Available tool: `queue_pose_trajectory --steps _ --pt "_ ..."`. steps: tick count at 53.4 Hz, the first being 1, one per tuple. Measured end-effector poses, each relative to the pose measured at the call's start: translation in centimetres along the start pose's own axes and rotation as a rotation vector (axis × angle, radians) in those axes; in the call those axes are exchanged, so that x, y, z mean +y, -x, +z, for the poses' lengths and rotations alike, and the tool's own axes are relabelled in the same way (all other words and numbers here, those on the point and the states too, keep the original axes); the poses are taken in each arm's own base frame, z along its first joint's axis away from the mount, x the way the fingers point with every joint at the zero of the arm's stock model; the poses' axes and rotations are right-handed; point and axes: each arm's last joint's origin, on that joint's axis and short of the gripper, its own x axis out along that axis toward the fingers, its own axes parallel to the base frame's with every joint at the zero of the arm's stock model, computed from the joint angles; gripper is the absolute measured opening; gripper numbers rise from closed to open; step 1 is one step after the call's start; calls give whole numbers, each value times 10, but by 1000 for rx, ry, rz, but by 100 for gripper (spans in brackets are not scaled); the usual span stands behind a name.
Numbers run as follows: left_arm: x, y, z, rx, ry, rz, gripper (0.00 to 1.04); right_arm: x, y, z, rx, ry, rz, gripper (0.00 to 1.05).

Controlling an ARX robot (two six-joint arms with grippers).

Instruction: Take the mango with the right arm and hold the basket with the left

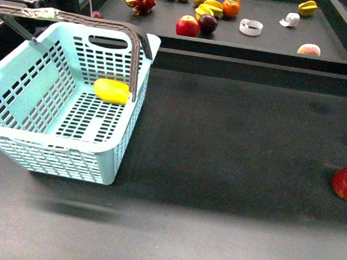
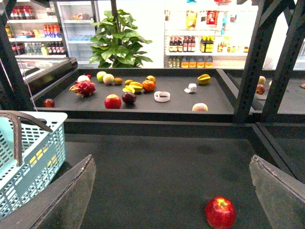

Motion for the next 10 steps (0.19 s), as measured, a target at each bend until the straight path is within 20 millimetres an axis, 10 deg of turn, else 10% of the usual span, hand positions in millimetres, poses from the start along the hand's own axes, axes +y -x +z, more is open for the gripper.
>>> queue_pose_trajectory --steps 10 --pt "0 0 0 -1 0 0 8 0 0 0 0 0 0 96"
